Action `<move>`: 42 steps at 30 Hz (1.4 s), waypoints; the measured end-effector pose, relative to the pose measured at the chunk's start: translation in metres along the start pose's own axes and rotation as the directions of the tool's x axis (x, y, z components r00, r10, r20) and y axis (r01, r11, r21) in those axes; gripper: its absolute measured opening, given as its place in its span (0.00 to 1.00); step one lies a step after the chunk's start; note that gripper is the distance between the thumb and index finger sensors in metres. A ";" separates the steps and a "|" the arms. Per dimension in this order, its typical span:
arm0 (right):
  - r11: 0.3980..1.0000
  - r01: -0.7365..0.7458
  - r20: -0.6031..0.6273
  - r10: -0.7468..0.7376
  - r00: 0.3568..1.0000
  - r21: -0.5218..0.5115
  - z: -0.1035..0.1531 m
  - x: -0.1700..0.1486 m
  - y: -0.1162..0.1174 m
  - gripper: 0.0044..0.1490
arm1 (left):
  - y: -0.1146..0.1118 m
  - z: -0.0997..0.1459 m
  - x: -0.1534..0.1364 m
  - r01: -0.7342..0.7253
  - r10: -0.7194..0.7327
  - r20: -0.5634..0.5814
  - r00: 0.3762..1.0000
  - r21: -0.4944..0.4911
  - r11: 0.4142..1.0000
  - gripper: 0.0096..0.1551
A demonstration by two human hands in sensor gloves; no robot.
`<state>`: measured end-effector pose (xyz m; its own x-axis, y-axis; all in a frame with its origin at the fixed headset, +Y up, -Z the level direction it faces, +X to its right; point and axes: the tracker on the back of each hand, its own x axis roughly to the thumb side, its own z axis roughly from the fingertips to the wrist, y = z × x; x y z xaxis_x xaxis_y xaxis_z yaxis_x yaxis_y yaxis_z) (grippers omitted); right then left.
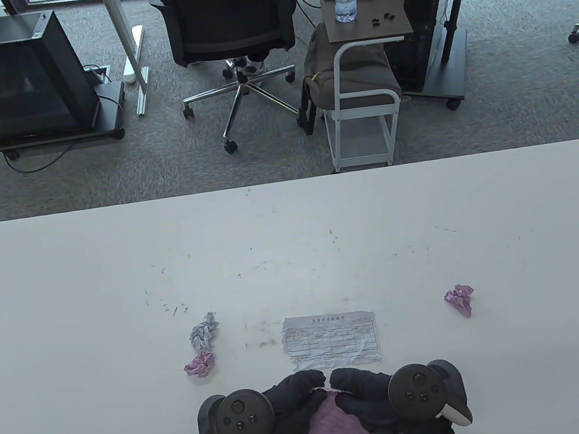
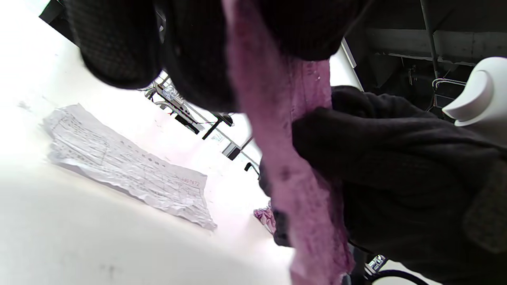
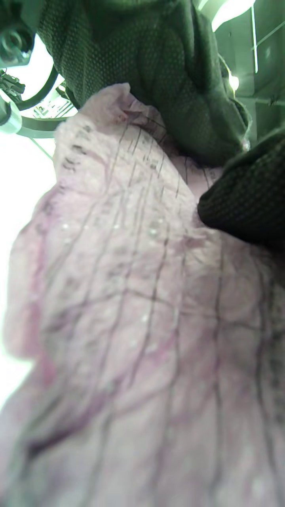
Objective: Flatten crumpled invoices and stack
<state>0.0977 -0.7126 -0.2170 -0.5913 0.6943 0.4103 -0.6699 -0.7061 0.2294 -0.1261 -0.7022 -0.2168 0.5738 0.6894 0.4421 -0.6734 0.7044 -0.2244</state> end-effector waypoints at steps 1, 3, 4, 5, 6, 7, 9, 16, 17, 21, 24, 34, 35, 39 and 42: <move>1.000 -0.018 -0.013 0.018 1.000 0.003 0.000 -0.002 0.000 0.27 | 0.000 0.000 -0.004 -0.031 0.031 -0.020 0.999 0.010 0.999 0.23; 0.999 -0.046 -0.044 0.047 0.998 0.019 0.000 -0.006 -0.001 0.27 | 0.001 0.000 -0.012 -0.083 0.084 -0.053 0.995 0.025 0.996 0.23; 0.998 -0.052 -0.059 0.053 0.997 0.021 0.000 -0.008 -0.002 0.27 | 0.002 0.000 -0.016 -0.102 0.104 -0.073 0.992 0.035 0.994 0.23; 0.998 -0.054 -0.069 0.056 0.996 0.019 0.000 -0.010 -0.003 0.27 | 0.002 0.001 -0.019 -0.108 0.112 -0.086 0.990 0.044 0.993 0.23; 0.998 -0.053 -0.089 0.054 0.995 0.016 0.001 -0.014 -0.004 0.27 | 0.003 0.002 -0.024 -0.114 0.119 -0.104 0.987 0.056 0.992 0.23; 0.999 -0.049 -0.101 0.050 0.994 0.015 0.001 -0.016 -0.005 0.28 | 0.004 0.002 -0.027 -0.117 0.124 -0.121 0.985 0.063 0.991 0.23; 0.999 -0.032 -0.127 0.034 0.991 0.020 0.001 -0.021 -0.006 0.28 | 0.004 0.003 -0.034 -0.129 0.139 -0.154 0.978 0.071 0.989 0.23; 0.998 -0.034 -0.169 0.041 0.985 0.044 0.002 -0.030 -0.005 0.25 | -0.001 0.004 -0.054 -0.157 0.165 -0.254 0.953 0.052 0.986 0.23; 0.998 -0.037 -0.173 0.045 0.984 0.047 0.002 -0.031 -0.004 0.25 | -0.003 0.005 -0.056 -0.154 0.160 -0.267 0.950 0.042 0.987 0.23; 0.991 -0.091 -0.182 0.107 0.978 0.094 0.001 -0.035 0.001 0.25 | -0.009 0.005 -0.065 -0.098 0.066 -0.338 0.939 -0.078 0.992 0.23; 0.971 -0.180 -0.182 0.207 0.961 0.156 0.000 -0.037 0.012 0.25 | -0.018 0.004 -0.066 -0.003 -0.066 -0.363 0.929 -0.188 0.982 0.23; 0.851 -0.438 -0.163 0.495 0.853 0.291 -0.004 -0.040 0.034 0.25 | -0.020 0.000 -0.056 0.204 -0.272 -0.273 0.923 -0.253 0.946 0.37; 0.851 -0.435 -0.170 0.494 0.852 0.294 -0.004 -0.041 0.034 0.25 | -0.020 -0.001 -0.052 0.190 -0.250 -0.222 0.943 -0.260 0.947 0.35; 0.848 -0.436 -0.170 0.497 0.851 0.302 -0.004 -0.042 0.034 0.25 | -0.030 -0.006 -0.040 0.165 -0.225 -0.121 0.967 -0.378 0.911 0.25; 0.846 -0.440 -0.169 0.501 0.848 0.301 -0.003 -0.041 0.034 0.25 | -0.046 -0.007 -0.039 0.226 -0.331 -0.116 0.937 -0.520 0.823 0.26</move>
<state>0.0979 -0.7648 -0.2292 -0.9137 0.2587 0.3136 -0.1714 -0.9447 0.2797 -0.1138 -0.7603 -0.2299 0.8141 0.4324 0.3876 -0.1821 0.8239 -0.5367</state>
